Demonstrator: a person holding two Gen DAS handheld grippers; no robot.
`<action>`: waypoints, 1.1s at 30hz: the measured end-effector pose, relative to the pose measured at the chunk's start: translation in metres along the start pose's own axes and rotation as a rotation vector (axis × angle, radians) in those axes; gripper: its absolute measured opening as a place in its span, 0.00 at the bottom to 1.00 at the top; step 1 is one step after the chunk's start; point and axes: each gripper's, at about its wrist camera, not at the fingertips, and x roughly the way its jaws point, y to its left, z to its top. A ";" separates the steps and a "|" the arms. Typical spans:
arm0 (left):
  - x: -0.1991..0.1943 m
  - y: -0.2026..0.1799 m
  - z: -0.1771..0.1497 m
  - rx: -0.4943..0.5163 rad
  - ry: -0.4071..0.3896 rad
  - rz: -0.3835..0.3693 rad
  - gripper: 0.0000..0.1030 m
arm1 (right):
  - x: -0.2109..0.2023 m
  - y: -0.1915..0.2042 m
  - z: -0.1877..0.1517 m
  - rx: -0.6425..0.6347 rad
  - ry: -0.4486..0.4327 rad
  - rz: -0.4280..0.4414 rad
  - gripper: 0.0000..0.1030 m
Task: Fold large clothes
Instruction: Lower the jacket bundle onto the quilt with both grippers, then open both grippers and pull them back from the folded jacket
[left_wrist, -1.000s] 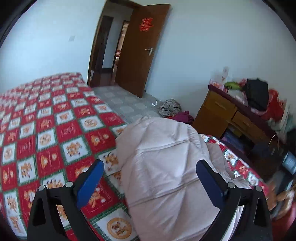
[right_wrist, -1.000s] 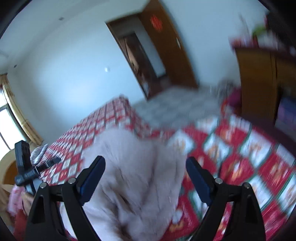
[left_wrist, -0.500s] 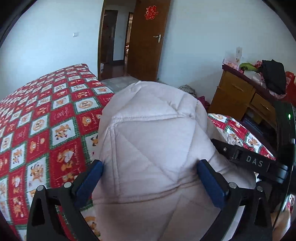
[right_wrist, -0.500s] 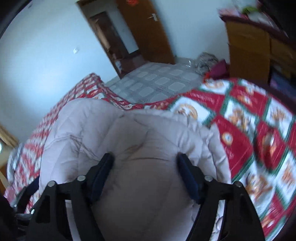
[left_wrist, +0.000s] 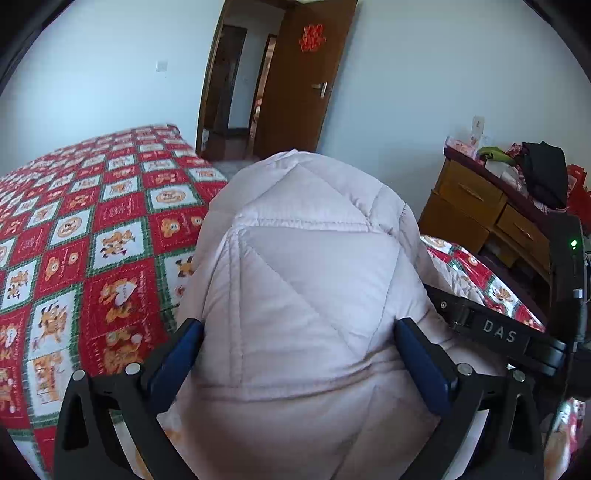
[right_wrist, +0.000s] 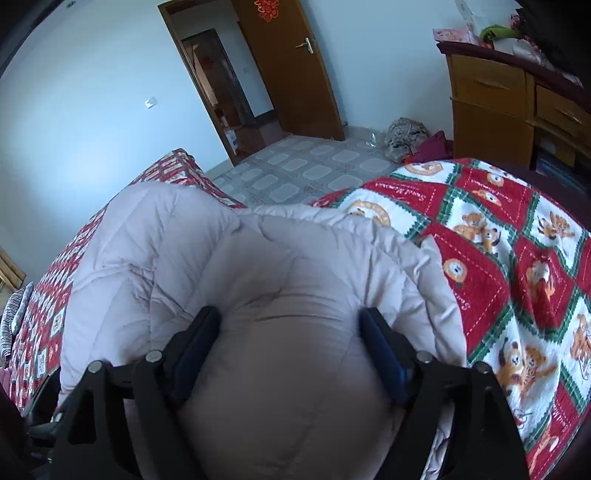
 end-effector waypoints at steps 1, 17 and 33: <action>-0.007 0.001 0.002 -0.010 0.024 -0.002 0.99 | -0.002 -0.002 0.001 0.008 0.007 0.019 0.83; -0.131 0.000 -0.026 -0.046 -0.083 0.080 0.99 | -0.142 -0.016 -0.008 0.053 -0.097 0.119 0.84; -0.219 -0.049 -0.065 0.001 -0.222 0.257 0.99 | -0.257 0.040 -0.076 -0.206 -0.403 0.003 1.00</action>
